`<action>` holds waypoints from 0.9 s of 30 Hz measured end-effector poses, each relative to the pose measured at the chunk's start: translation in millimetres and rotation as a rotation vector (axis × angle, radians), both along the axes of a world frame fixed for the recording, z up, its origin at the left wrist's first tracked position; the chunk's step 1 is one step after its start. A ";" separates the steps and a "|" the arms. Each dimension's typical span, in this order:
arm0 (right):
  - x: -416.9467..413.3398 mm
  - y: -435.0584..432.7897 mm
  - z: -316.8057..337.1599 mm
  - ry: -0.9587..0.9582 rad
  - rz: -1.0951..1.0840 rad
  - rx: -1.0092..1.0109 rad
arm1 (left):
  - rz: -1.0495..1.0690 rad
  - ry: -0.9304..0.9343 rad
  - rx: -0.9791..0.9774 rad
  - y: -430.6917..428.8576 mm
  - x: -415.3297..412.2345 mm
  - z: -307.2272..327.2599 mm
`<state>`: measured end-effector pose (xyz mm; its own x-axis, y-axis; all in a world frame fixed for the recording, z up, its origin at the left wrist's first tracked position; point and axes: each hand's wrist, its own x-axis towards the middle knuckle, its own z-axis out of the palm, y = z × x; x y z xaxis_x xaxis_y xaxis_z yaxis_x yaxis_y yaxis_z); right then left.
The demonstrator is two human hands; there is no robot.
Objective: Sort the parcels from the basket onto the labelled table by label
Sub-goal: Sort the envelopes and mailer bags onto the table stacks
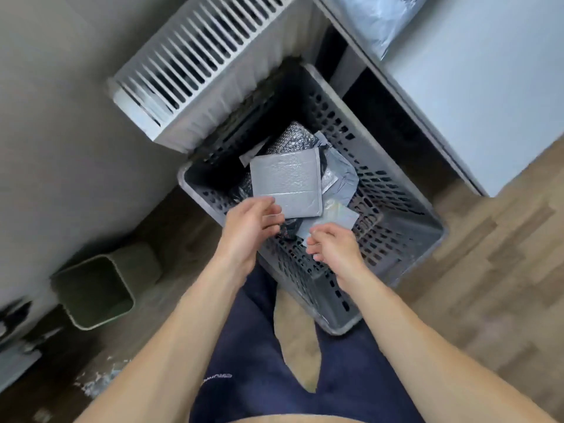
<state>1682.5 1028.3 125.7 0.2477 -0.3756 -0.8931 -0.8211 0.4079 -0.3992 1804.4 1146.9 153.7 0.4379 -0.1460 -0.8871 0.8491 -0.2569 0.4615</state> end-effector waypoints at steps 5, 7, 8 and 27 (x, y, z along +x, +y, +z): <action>26.5 -9.2 -85.8 0.000 -0.046 -0.022 | -0.115 0.009 0.040 -19.4 28.6 -87.1; 34.0 -20.2 -120.1 0.010 -0.066 -0.050 | -0.137 0.029 0.122 -27.6 35.1 -122.6; 36.4 -26.0 -135.9 0.019 -0.068 -0.068 | -0.136 0.038 0.157 -30.4 37.0 -138.0; 28.7 -47.6 -157.8 0.014 -0.264 0.053 | -0.143 0.017 0.343 -40.4 34.7 -166.7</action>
<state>1711.1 980.6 -32.1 0.1347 -0.3786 -0.9157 -0.6886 0.6288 -0.3613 1839.1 1106.5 -13.0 0.4191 0.1025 -0.9021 0.8005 -0.5106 0.3138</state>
